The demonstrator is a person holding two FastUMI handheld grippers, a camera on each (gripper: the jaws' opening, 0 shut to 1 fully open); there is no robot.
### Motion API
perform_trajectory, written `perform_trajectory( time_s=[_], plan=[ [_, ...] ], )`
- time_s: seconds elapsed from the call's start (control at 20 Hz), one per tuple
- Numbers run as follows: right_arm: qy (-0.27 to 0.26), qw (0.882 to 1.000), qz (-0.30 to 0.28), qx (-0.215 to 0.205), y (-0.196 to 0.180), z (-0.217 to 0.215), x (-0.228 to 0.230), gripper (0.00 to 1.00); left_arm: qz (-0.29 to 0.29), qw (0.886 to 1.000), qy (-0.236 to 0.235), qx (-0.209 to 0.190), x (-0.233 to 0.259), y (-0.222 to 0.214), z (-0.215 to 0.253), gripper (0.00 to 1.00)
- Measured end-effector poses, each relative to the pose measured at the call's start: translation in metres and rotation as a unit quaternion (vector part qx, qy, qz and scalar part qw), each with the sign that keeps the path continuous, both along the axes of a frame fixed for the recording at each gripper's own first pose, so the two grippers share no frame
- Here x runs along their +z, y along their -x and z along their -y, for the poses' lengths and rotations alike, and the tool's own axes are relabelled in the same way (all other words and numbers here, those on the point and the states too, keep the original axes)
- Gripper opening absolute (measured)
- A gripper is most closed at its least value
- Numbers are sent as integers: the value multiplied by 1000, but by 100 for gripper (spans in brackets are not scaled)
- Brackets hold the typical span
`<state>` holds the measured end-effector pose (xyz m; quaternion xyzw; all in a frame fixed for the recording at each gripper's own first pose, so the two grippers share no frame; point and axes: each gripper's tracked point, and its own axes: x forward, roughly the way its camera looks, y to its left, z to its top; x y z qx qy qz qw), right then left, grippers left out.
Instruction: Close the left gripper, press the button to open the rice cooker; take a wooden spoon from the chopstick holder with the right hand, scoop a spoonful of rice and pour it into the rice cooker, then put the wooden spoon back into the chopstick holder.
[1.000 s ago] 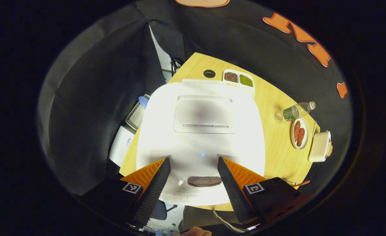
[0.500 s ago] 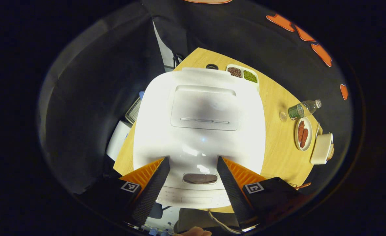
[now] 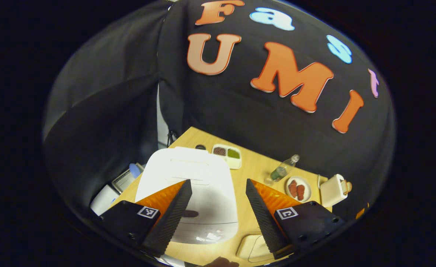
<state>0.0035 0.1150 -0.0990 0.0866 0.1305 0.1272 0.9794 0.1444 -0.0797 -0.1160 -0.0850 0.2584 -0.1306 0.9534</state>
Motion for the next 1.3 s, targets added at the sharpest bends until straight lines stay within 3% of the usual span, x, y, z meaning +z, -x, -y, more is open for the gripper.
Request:
perform_trajectory(
  time_s=[0.15,0.25,0.5,0.65,0.95,1.15,1.3],
  plan=[
    [6,1000,30,0,-3,-5,17,83,111,994,-3,8,47,28,-4,100],
    [14,999,47,5,-2,-12,25,83,194,980,-24,20,80,44,-7,99],
    [11,996,79,25,1,-31,42,83,298,954,-35,19,131,98,5,100],
    [3,996,86,32,3,-37,50,83,326,945,-41,5,139,125,14,97],
    [-4,993,113,19,3,-31,67,84,343,935,-85,21,131,149,11,98],
    [-8,990,141,13,7,-29,79,84,385,918,-92,18,135,163,20,99],
    [-5,988,156,20,13,-32,82,84,378,922,-88,3,118,170,36,100]
  ],
)
